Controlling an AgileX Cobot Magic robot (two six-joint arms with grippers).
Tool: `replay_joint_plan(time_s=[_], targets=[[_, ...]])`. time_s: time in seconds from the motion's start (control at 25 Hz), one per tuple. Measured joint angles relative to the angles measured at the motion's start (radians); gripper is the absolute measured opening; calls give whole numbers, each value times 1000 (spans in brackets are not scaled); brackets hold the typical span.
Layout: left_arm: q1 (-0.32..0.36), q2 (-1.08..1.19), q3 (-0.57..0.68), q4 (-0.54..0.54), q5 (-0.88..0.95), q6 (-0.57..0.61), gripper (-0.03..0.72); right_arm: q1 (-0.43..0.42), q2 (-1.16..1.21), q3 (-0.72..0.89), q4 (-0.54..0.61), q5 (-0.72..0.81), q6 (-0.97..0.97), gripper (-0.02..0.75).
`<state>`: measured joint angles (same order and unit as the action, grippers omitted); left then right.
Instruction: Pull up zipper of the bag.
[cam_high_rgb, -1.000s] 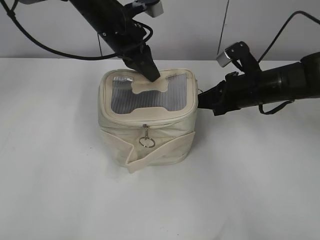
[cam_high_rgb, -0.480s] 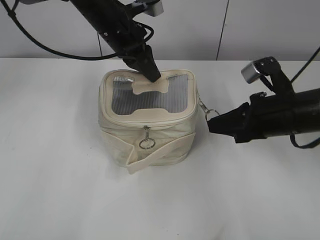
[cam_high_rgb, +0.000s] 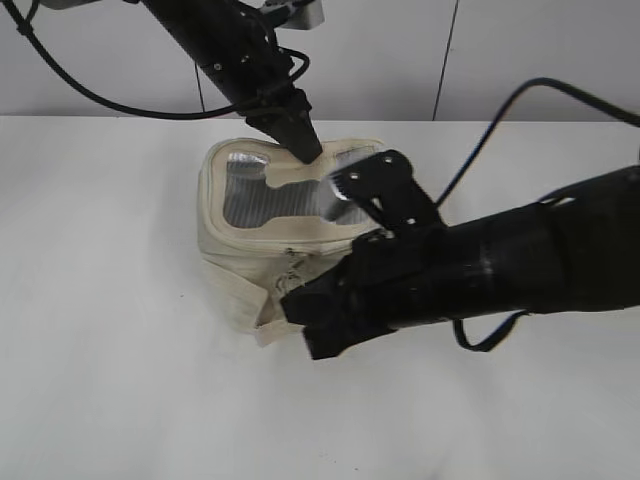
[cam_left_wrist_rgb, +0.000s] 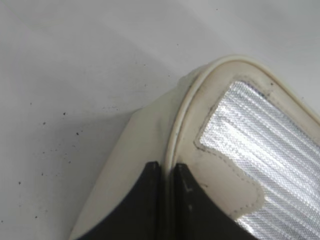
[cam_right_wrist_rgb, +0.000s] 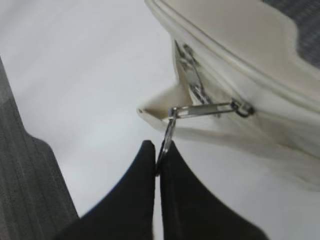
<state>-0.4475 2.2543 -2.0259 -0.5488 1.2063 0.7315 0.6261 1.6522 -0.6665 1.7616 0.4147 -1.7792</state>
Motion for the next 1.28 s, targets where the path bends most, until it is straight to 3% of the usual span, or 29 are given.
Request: replay_joint_plan(time_s=[0.12,0.24,0.32,0.4,0.52,0.6,0.72,0.84,1.04,1.16,1.28], targets=[[0,0,0,1,0,-19,44,98,65,-87,23,-72,31,12],[0,0,0,1,-1,-50,44,110,99,-121,16,-95,120,16],[0,0,0,-3,-3,-61,60,92,98,-123,-80,-80,237,59],[2,0,0,-18,-10,-72,100,44,89,-125,-259,-26,421,185],[9,-9,0,-32,-17,-97,179,-63,47,-125,-528,66,665,489],[12,-29,1,-26,-26,-126,202,-148,6,-125,-655,99,787,585],[19,-90,1,3,-25,-189,211,-250,-48,-125,-742,143,882,592],[22,-156,1,102,2,-277,213,-334,-95,-126,-800,187,932,557],[24,-266,19,289,12,-409,213,-404,-156,-128,-935,251,1060,547],[25,-378,121,321,8,-434,213,-417,-209,-128,-1002,288,1145,547],[25,-541,327,338,-39,-440,213,-417,-273,-128,-1061,327,1227,546]])
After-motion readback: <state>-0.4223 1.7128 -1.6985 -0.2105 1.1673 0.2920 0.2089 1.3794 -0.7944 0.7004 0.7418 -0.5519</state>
